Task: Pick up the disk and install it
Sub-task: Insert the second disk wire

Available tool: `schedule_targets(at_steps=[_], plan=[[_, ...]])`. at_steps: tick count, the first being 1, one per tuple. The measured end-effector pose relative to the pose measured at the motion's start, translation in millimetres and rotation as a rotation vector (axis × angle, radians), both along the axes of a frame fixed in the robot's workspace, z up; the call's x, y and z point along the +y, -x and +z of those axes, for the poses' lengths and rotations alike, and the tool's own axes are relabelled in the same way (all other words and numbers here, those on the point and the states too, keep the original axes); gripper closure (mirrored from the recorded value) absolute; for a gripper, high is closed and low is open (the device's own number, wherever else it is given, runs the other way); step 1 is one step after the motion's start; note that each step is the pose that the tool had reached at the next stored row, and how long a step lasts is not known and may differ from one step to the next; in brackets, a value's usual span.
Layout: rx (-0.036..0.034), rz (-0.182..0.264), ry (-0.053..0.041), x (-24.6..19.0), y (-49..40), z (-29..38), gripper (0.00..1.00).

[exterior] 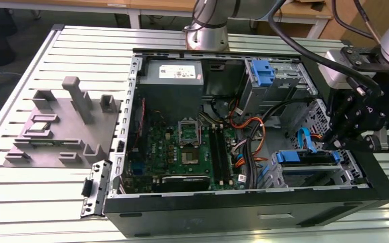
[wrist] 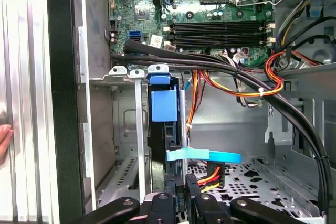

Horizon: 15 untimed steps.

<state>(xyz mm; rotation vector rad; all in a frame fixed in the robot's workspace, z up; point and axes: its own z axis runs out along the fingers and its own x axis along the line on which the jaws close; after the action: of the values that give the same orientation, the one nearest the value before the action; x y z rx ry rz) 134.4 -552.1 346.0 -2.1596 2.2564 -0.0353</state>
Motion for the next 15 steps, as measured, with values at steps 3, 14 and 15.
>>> schedule_targets(at_steps=[3,14,15], plan=[[0.0000,0.000,0.0000,0.0,0.0,-0.1,0.78],[0.0000,0.000,0.0003,0.0,0.0,-0.1,0.84],[0.0000,0.000,0.0003,0.0,0.0,-0.1,0.84]])
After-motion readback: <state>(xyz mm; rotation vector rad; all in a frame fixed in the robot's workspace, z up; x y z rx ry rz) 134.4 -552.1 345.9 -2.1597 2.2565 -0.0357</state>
